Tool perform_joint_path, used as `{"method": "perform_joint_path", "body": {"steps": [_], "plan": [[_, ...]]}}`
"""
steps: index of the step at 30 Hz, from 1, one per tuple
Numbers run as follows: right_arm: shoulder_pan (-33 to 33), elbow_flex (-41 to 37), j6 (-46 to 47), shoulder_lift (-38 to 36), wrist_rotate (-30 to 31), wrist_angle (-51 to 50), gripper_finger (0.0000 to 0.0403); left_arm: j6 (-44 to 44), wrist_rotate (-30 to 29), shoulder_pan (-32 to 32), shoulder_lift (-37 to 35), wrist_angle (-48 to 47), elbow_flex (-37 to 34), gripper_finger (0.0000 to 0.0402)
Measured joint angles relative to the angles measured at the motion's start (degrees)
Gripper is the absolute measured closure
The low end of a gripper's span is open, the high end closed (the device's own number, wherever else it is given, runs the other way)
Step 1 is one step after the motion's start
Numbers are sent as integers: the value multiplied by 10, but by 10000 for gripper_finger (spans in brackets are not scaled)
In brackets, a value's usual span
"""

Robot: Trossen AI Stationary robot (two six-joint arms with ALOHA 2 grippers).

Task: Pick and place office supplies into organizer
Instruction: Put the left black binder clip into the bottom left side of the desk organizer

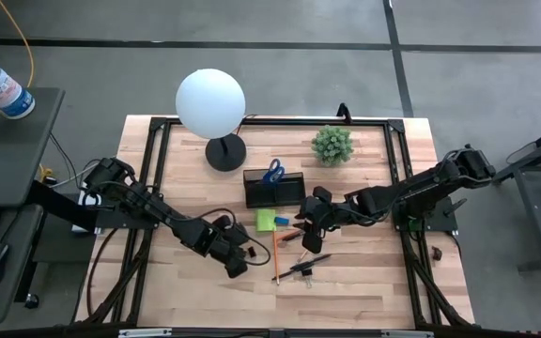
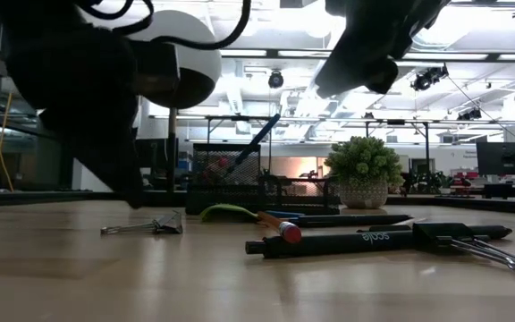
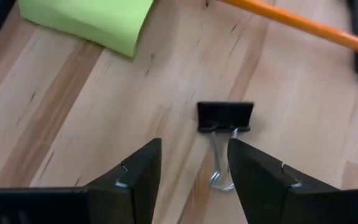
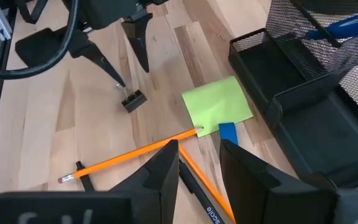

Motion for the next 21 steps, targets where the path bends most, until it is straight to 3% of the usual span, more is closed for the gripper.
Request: {"method": "perform_joint_path", "body": {"steps": [6, 14, 21], "plan": [[0, 0, 0, 0, 1, 0, 295, 2, -7, 0, 5, -21, 23, 231], [0, 0, 0, 0, 2, 1, 295, 15, -21, 0, 57, -118, 105, 231], [0, 0, -1, 0, 0, 0, 295, -6, -13, 0, 73, -151, 112, 232]]}}
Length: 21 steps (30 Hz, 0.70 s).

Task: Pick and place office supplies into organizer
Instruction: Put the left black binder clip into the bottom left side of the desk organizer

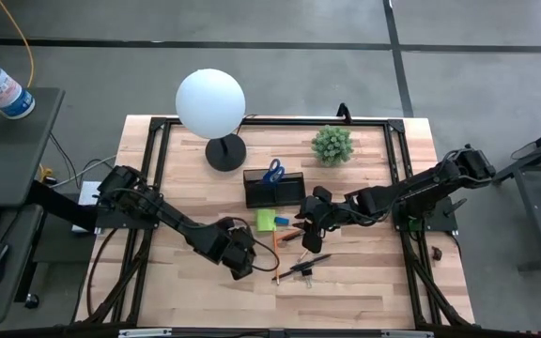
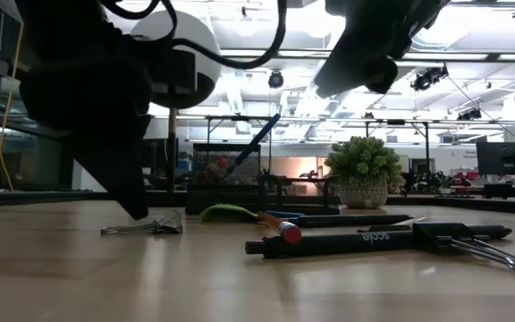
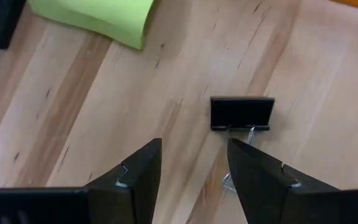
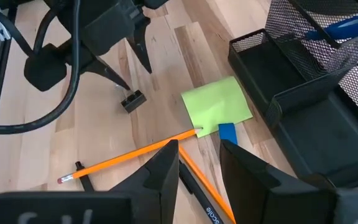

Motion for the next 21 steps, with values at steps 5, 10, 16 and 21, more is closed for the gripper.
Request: {"method": "perform_joint_path", "body": {"steps": [5, 10, 16, 21], "plan": [[0, 0, -1, 0, 0, 0, 295, 0, -2, 0, 0, -10, 0, 232], [0, 0, -1, 0, 0, 0, 295, 0, 3, 0, 0, -2, 0, 232], [0, 0, -1, 0, -1, 0, 295, 0, -1, 0, 0, -2, 0, 232], [0, 0, -1, 0, 0, 6, 295, 0, -4, 0, 0, -1, 0, 232]]}}
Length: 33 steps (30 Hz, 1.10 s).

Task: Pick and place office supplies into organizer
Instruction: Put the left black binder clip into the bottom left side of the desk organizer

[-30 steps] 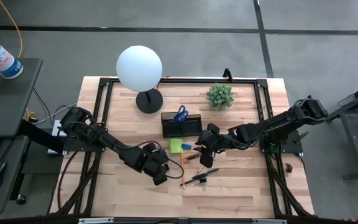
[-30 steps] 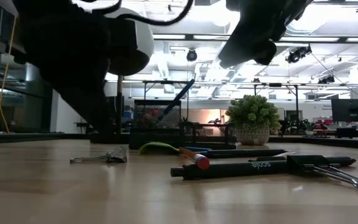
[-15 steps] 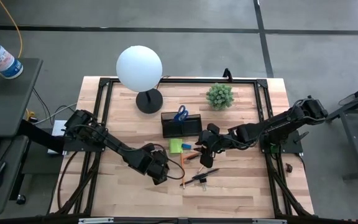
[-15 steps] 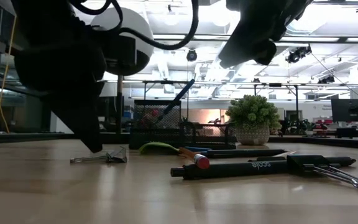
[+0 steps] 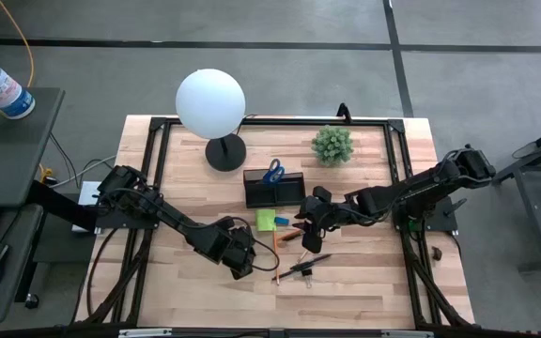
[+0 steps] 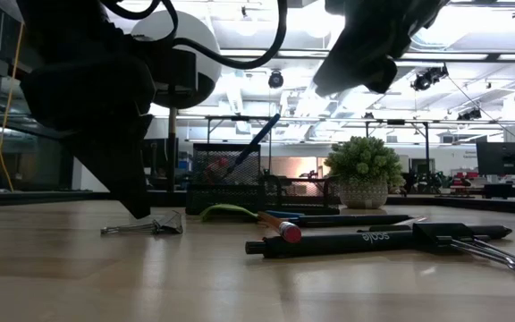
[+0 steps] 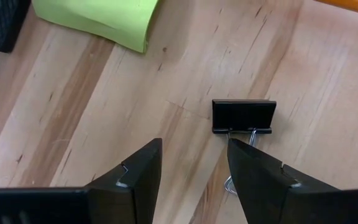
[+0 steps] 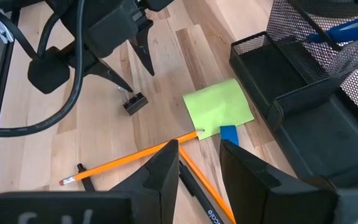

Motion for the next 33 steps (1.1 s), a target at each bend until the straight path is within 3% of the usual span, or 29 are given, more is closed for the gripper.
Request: {"method": "perform_joint_path", "body": {"steps": [33], "plan": [[0, 0, -4, 0, 4, 12, 295, 2, 13, 0, 17, 21, 0, 232]]}}
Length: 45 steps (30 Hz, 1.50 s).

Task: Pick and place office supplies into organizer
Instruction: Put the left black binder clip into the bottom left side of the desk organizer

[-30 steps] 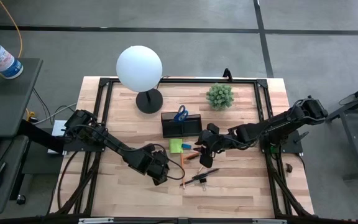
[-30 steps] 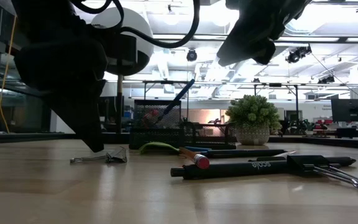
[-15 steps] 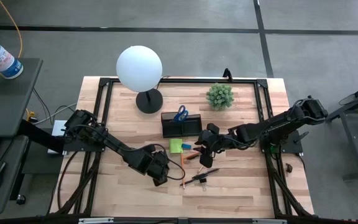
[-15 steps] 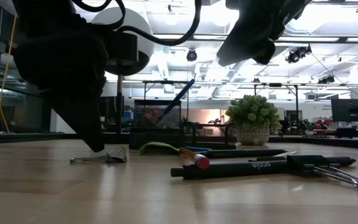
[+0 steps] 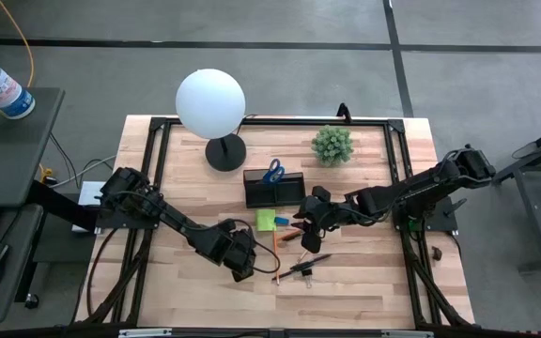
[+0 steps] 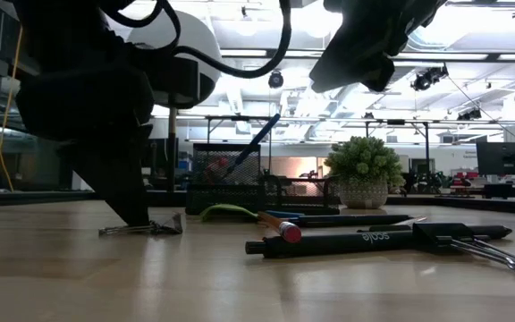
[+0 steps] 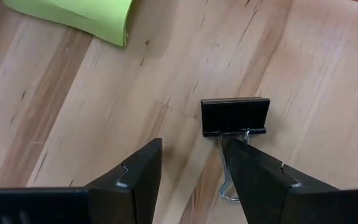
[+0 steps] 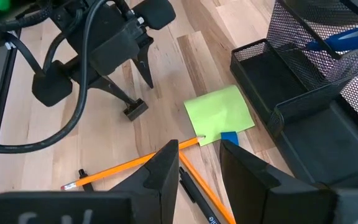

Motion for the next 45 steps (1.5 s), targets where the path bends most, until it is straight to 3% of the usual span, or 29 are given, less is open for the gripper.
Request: {"method": "perform_joint_path", "body": {"steps": [8, 20, 36, 45], "plan": [[0, 0, 0, 0, 9, 4, 295, 0, 1, 0, 5, 0, 1, 245], [0, 0, 0, 0, 11, 4, 295, 6, 15, 0, 5, 3, 1, 395], [0, 0, 0, 0, 27, 4, 295, 0, 67, 5, -12, -6, -2, 401], [0, 0, 3, 0, 27, 4, 295, 0, 55, 4, -41, -23, -2, 401]]}}
